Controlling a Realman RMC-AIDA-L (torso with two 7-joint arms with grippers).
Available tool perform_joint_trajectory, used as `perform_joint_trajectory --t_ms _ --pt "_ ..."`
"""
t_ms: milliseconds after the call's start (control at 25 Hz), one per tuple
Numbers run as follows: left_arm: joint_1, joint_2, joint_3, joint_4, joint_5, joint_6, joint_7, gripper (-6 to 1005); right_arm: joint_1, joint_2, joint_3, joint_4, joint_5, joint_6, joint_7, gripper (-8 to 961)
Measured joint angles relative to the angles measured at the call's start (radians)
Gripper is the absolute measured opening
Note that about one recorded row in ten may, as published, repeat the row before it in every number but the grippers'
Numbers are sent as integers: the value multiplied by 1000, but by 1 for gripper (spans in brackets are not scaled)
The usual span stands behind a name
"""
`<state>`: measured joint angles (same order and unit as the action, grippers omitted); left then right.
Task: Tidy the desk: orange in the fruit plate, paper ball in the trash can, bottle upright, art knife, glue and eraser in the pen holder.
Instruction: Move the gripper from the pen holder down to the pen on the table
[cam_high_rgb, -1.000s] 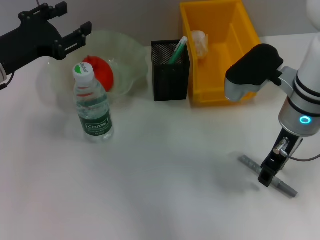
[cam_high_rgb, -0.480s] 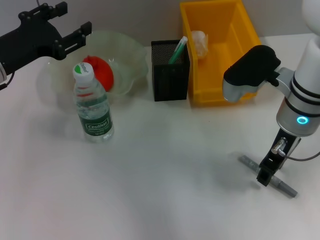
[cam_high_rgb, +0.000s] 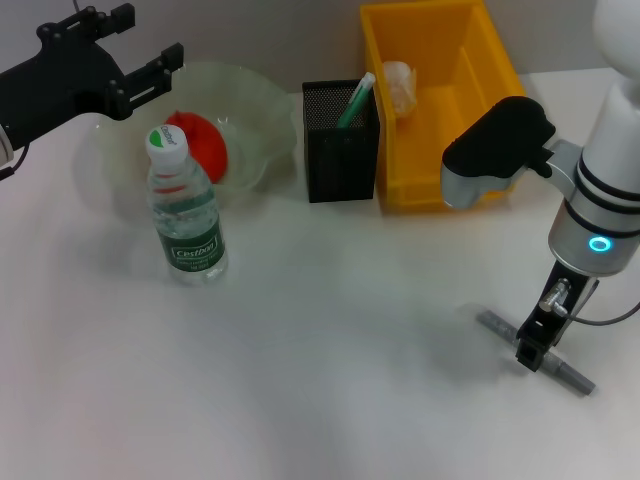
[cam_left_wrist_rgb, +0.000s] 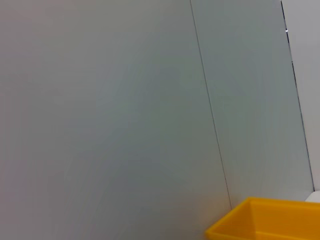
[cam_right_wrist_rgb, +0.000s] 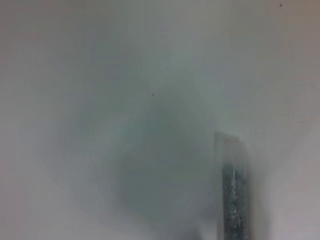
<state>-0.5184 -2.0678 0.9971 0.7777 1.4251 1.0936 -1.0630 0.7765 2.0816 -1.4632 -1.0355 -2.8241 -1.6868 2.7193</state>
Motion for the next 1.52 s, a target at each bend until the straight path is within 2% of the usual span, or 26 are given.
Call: perform_joint_trajectory --t_ms 240,840,1520 --pt "0 0 0 0 0 0 0 686 6 0 -2 18 1 12 -4 386" --pt "-3 0 0 0 0 0 1 685 9 0 -2 24 3 22 -12 371" --pt "-7 0 0 0 0 0 2 685 10 0 4 25 3 23 -12 227"
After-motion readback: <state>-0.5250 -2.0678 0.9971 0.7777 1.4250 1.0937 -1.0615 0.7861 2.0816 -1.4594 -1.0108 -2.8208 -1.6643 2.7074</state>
